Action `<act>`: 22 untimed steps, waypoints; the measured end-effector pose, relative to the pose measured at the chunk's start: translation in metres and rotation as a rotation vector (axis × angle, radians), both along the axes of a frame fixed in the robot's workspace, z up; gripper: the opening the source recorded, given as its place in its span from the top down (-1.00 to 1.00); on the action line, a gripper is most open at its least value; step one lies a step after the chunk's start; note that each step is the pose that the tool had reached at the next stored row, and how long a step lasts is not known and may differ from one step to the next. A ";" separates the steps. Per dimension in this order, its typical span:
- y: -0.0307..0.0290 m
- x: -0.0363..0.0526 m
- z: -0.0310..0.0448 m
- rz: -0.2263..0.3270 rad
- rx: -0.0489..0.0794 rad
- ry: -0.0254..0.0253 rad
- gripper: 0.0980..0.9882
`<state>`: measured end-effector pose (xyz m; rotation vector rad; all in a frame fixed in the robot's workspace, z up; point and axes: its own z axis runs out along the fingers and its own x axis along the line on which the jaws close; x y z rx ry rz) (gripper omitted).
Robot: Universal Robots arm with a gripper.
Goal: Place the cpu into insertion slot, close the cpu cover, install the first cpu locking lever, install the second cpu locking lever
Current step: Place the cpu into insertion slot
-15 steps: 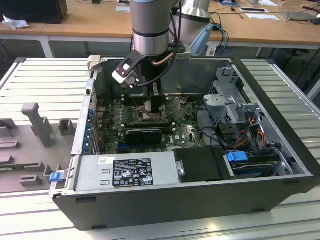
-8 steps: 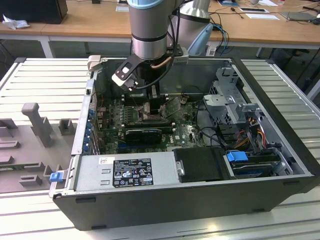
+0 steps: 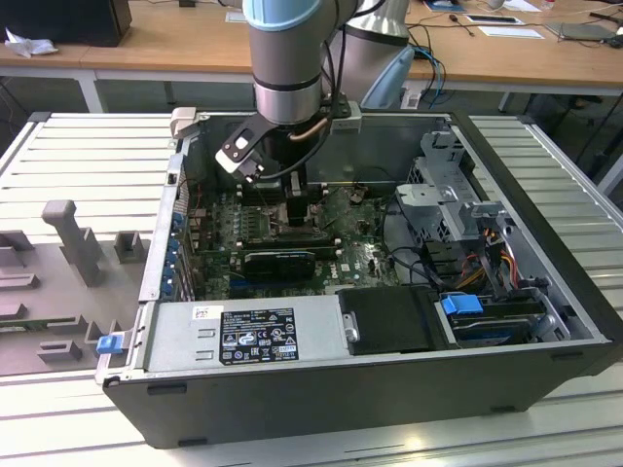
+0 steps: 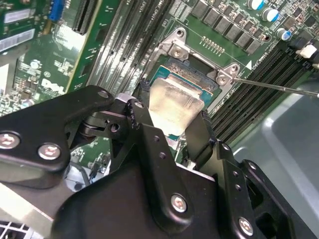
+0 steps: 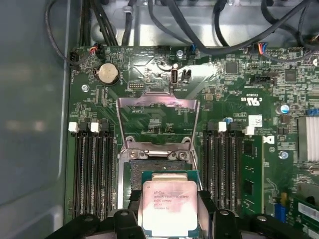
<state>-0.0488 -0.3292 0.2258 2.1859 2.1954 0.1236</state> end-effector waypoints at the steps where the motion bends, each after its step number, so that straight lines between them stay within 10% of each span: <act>1: 0.0009 -0.0001 -0.0012 0.000 0.000 -0.0001 0.03; 7: 0.0066 -0.0003 -0.0173 -0.015 0.000 0.0000 0.03; 22: 0.0101 0.0018 -0.0257 -0.017 0.000 0.0013 0.03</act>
